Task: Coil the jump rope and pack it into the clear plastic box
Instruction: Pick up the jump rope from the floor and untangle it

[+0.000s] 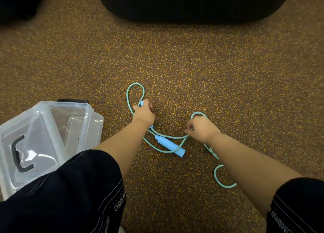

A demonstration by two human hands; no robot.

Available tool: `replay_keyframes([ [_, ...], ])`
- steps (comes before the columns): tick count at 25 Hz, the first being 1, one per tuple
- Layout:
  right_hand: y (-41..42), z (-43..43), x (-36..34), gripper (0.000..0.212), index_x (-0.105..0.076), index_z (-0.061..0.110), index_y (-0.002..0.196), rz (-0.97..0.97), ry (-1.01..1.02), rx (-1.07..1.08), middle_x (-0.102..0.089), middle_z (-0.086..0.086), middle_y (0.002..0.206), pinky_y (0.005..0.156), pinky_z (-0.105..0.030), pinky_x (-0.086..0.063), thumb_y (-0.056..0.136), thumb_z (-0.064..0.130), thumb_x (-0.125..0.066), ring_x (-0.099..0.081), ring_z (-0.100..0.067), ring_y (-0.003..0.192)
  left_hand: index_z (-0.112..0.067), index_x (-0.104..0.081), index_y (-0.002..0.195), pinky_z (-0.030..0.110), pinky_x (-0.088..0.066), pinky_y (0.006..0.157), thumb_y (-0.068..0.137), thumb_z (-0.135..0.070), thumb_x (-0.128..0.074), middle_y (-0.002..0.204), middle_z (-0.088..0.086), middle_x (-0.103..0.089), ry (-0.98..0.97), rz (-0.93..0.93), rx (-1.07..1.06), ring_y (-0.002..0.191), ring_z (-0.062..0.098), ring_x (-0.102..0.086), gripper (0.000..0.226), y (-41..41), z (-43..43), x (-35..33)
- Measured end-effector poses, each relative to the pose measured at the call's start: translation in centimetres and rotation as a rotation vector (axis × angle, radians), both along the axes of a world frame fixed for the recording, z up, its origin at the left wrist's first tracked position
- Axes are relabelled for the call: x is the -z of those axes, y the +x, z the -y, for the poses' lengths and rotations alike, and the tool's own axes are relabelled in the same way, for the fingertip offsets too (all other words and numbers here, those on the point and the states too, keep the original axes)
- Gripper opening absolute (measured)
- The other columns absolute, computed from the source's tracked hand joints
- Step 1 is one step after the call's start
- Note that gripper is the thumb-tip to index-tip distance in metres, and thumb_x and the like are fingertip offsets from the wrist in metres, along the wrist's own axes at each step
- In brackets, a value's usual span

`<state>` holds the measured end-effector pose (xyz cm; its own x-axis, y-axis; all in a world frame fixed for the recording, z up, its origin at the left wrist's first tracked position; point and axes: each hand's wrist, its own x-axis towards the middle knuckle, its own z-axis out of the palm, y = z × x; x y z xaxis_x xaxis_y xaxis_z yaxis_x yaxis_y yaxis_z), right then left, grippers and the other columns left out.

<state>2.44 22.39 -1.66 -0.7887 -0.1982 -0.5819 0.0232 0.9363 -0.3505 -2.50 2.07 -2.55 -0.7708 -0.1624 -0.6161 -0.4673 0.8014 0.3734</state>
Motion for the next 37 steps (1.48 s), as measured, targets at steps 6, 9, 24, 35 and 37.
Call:
replay_keyframes([
  [6,-0.6,-1.0,-3.0,0.031,-0.071,0.014,0.100,0.011,-0.002,-0.116,-0.058,-0.007,0.093,0.081,-0.031,-0.047,0.074,0.030,-0.078,-0.060,-0.026,0.098,-0.044,-0.006,0.148,0.039,-0.043,0.093,0.089,-0.013,-0.053,0.139,0.023,-0.028,0.050,-0.087,0.023,0.084,0.037,-0.053,0.081,0.9,-0.6,-3.5],
  [9,-0.2,-1.2,-5.2,0.024,-0.070,0.014,0.097,-0.079,0.016,-0.088,-0.065,-0.011,0.106,0.083,-0.032,-0.048,0.076,0.024,-0.075,-0.061,-0.028,0.100,-0.043,0.001,0.148,0.040,-0.043,0.095,0.088,-0.017,-0.057,0.139,0.023,-0.029,0.053,-0.153,0.060,0.094,0.038,-0.056,0.087,1.5,-0.9,-6.8],
  [24,6.4,-2.6,-25.3,0.031,-0.064,0.015,0.109,-0.611,0.242,-0.023,-0.049,-0.007,0.113,0.091,-0.041,-0.043,0.091,0.038,-0.055,-0.048,-0.026,0.111,-0.018,-0.024,0.141,0.042,-0.045,0.089,0.082,-0.021,-0.059,0.127,0.024,-0.049,0.125,-0.473,0.056,0.106,0.039,-0.055,0.070,7.4,-0.8,-26.7],
  [35,12.3,0.7,-38.3,0.029,-0.050,0.005,0.105,-0.839,0.128,0.232,-0.066,-0.017,0.105,0.076,-0.040,-0.043,0.098,0.032,-0.041,-0.060,-0.038,0.098,-0.006,-0.035,0.127,0.037,-0.044,0.085,0.083,-0.017,-0.062,0.123,0.024,-0.053,0.291,-0.713,-0.055,0.095,0.032,-0.051,0.053,14.4,1.4,-39.3],
  [37,13.4,1.2,-41.0,0.028,-0.049,0.004,0.105,-0.886,0.034,0.309,-0.065,-0.020,0.105,0.072,-0.040,-0.043,0.098,0.031,-0.043,-0.061,-0.040,0.098,-0.004,-0.037,0.127,0.038,-0.047,0.087,0.081,-0.018,-0.066,0.122,0.021,-0.053,0.356,-0.777,-0.111,0.103,0.034,-0.054,0.056,15.9,2.1,-41.6],
])
